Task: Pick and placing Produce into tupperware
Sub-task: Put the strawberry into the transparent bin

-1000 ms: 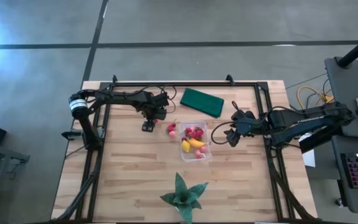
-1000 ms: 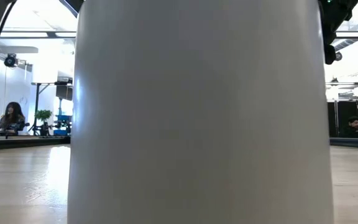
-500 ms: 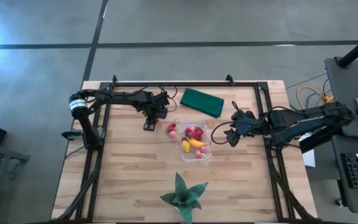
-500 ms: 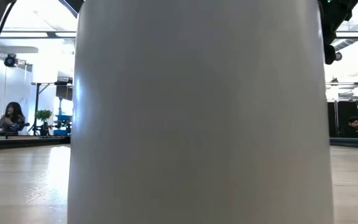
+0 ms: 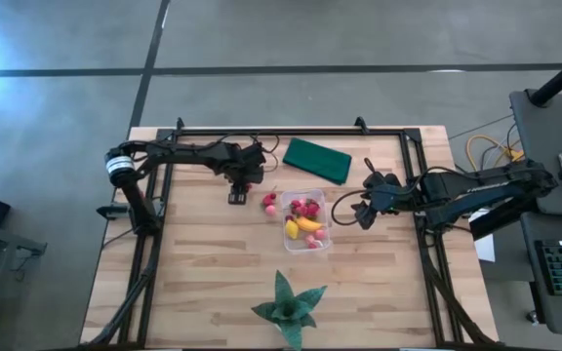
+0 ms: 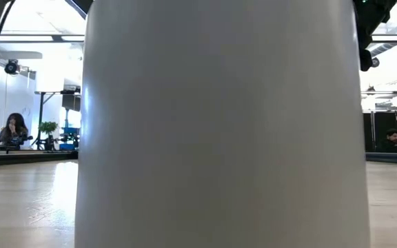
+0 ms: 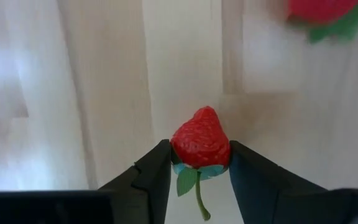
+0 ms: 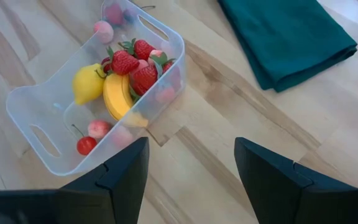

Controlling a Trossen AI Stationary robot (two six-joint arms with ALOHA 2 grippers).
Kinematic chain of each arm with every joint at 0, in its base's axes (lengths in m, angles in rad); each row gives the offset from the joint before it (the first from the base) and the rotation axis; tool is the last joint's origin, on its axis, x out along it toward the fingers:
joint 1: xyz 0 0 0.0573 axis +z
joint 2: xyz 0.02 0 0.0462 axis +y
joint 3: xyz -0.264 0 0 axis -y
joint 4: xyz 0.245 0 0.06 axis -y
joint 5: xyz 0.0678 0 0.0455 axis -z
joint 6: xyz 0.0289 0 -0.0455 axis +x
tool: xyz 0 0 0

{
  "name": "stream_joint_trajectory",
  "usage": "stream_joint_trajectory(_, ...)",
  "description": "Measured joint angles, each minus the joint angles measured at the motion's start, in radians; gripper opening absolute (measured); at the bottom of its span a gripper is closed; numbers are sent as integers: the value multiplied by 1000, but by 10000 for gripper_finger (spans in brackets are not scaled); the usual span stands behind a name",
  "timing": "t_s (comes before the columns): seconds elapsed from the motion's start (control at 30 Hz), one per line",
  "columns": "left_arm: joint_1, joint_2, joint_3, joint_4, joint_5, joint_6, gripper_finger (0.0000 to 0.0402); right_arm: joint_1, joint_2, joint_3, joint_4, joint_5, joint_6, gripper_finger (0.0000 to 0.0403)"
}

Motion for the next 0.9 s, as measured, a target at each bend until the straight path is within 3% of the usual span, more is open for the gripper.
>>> stream_joint_trajectory(0.27,-21,-140,49,9,43,-51,124,0,0,0,1,17,0,228)
stream_joint_trajectory(0.53,-92,-218,78,173,332,-174,123,0,0,-1,9,16,0,228)
stream_joint_trajectory(0.73,-186,-119,83,390,441,-293,123,0,0,-1,28,16,14,228)
stream_joint_trajectory(0.9,-232,5,117,438,515,-407,123,0,0,-1,24,15,27,228)
